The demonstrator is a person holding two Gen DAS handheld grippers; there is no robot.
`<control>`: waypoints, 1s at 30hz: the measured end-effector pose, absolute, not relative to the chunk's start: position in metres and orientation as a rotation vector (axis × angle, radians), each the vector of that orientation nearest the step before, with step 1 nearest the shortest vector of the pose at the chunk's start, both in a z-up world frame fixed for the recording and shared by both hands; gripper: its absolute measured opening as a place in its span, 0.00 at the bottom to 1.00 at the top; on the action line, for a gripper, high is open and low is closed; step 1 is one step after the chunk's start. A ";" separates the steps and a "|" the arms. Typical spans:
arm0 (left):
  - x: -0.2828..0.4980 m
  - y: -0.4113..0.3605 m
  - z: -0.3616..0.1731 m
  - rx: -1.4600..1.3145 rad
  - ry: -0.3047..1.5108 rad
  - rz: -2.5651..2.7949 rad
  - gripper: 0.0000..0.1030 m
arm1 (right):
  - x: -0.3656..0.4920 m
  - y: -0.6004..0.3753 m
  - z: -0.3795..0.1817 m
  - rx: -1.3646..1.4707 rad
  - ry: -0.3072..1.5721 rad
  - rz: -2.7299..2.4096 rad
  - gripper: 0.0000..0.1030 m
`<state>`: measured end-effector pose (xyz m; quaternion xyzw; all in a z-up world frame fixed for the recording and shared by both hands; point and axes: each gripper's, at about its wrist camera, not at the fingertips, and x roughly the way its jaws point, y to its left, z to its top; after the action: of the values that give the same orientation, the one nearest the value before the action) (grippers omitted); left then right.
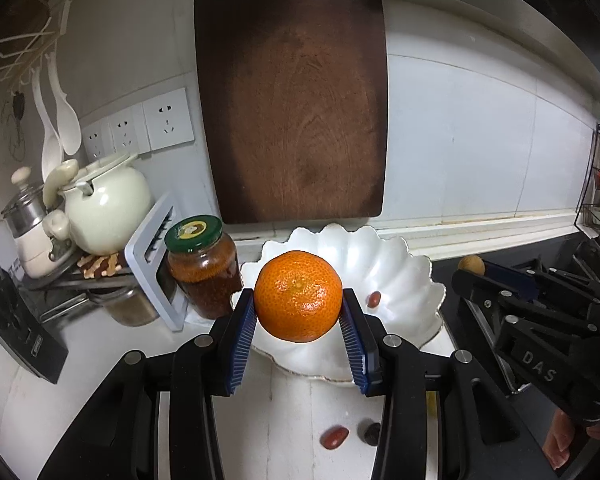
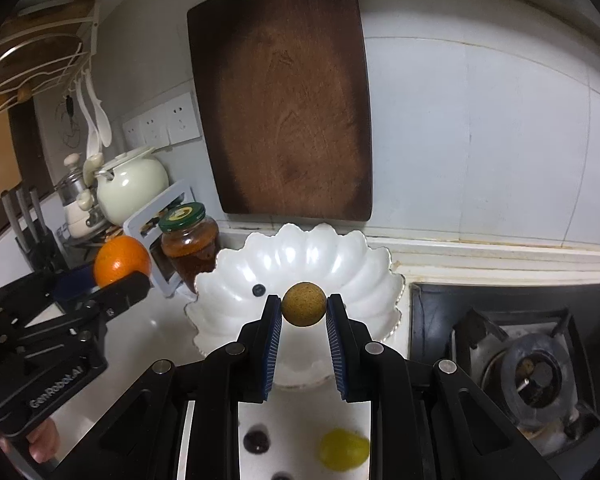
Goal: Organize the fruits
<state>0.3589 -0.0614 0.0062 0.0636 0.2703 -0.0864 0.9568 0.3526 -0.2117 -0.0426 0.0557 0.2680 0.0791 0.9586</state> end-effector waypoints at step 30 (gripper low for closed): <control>0.488 -0.083 -0.051 0.183 0.874 -0.169 0.40 | 0.463 -0.213 -0.088 0.095 0.873 0.188 0.24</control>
<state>0.4880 -0.0833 -0.0512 0.0884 0.4221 -0.0818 0.8985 0.4630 -0.2134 -0.0884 0.0457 0.4218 0.0911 0.9009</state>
